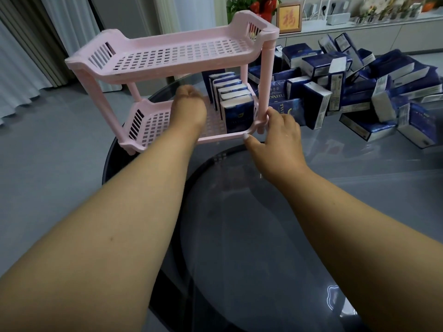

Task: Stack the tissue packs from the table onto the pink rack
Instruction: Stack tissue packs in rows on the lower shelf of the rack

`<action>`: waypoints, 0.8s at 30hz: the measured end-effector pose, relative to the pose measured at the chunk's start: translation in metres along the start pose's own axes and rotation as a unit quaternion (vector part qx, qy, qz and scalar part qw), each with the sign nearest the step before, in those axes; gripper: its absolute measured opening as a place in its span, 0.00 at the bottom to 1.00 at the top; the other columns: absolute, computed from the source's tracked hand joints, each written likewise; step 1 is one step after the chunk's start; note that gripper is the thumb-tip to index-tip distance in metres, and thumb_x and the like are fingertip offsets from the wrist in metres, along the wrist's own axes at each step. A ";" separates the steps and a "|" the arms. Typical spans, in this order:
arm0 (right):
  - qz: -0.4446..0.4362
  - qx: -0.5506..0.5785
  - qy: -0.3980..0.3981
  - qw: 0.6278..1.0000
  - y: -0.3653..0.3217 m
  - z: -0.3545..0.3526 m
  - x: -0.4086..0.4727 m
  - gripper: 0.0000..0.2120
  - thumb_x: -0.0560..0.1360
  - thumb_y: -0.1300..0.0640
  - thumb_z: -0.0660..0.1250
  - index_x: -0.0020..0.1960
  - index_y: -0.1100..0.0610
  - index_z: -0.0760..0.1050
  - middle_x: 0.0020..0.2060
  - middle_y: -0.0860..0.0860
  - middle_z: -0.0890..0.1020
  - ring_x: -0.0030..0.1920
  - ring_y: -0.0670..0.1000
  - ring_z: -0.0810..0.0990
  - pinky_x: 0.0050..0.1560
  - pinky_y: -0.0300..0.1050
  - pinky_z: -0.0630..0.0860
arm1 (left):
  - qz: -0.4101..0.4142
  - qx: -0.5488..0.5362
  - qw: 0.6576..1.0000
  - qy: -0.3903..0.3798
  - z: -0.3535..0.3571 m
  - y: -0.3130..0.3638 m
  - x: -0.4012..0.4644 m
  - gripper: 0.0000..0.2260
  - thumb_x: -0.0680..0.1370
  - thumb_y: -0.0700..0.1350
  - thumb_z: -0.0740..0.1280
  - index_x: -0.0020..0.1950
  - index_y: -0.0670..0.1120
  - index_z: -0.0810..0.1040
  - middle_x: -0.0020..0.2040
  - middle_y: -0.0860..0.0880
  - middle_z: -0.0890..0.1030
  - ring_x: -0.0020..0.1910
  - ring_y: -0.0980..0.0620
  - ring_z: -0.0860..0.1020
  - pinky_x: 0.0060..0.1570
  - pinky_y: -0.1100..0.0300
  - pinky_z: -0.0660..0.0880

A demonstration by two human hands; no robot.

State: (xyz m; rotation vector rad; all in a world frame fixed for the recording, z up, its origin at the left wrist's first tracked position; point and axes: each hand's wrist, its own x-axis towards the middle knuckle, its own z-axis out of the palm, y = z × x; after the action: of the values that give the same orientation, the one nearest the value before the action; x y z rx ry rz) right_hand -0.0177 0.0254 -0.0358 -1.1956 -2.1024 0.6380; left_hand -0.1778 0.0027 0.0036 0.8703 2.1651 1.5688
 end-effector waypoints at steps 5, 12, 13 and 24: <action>0.001 0.012 0.005 1.000 -0.001 0.001 0.001 0.29 0.75 0.45 0.64 0.71 0.55 0.62 0.64 0.53 0.67 0.66 0.54 0.63 0.67 0.47 0.62 | 0.043 0.072 0.992 -0.090 0.005 0.000 0.024 0.22 0.85 0.52 0.47 0.80 0.50 0.52 0.80 0.51 0.53 0.78 0.51 0.53 0.72 0.59 0.52; 0.000 -0.014 0.004 1.000 -0.003 0.003 0.000 0.35 0.73 0.36 0.61 0.72 0.56 0.60 0.65 0.54 0.66 0.67 0.54 0.61 0.67 0.50 0.62 | 0.075 0.105 0.985 -0.112 0.015 -0.001 0.055 0.23 0.86 0.47 0.44 0.78 0.38 0.55 0.79 0.41 0.57 0.77 0.45 0.57 0.75 0.55 0.56; 0.001 -0.015 0.003 1.000 -0.003 0.003 0.000 0.35 0.73 0.36 0.60 0.72 0.56 0.61 0.65 0.55 0.66 0.67 0.54 0.61 0.67 0.50 0.62 | 0.082 0.109 0.984 -0.116 0.016 -0.002 0.057 0.23 0.85 0.49 0.44 0.77 0.38 0.56 0.78 0.41 0.59 0.77 0.44 0.58 0.74 0.52 0.58; -0.005 -0.017 0.000 1.000 -0.004 0.002 0.001 0.34 0.74 0.36 0.59 0.73 0.55 0.59 0.65 0.55 0.66 0.67 0.54 0.61 0.66 0.47 0.60 | 0.100 0.084 0.980 -0.152 0.010 -0.013 0.071 0.27 0.81 0.62 0.43 0.75 0.54 0.65 0.73 0.49 0.69 0.71 0.48 0.67 0.73 0.47 0.61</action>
State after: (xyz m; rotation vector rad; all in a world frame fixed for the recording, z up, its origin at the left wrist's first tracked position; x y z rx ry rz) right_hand -0.0214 0.0240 -0.0343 -1.2032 -2.1256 0.6009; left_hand -0.2291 0.0531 -0.0061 1.3238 2.0591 1.2480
